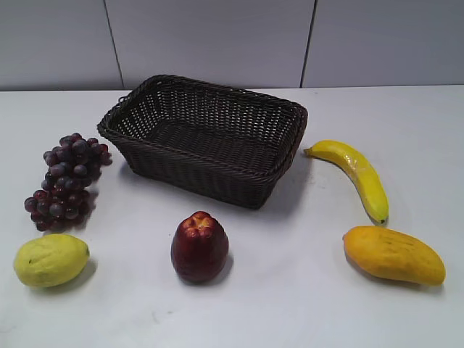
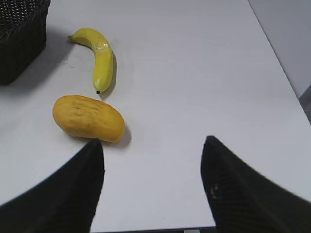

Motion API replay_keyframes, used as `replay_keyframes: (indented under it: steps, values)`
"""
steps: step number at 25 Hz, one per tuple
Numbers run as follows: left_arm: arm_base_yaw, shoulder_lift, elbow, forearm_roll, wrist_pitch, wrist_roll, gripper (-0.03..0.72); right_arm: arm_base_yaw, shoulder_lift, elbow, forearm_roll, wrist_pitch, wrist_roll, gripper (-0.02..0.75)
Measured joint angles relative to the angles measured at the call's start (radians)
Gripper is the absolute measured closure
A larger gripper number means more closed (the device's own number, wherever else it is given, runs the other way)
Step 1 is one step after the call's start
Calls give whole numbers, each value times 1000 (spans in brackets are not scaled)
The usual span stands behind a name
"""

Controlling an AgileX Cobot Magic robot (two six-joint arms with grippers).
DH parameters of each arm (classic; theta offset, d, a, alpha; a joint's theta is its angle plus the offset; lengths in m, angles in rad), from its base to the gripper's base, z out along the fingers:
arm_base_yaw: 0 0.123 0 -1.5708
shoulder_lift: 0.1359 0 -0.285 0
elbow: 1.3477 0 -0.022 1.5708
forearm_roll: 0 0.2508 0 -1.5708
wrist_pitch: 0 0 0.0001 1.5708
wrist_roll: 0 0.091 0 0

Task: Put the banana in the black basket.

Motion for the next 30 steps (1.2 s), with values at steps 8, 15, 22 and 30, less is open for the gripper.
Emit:
replay_keyframes:
  steps: [8, 15, 22, 30]
  values:
    - [0, 0, 0, 0, 0, 0, 467, 0, 0, 0, 0, 0, 0, 229]
    - [0, 0, 0, 0, 0, 0, 467, 0, 0, 0, 0, 0, -1, 229]
    - [0, 0, 0, 0, 0, 0, 467, 0, 0, 0, 0, 0, -1, 229]
    - [0, 0, 0, 0, 0, 0, 467, 0, 0, 0, 0, 0, -1, 232]
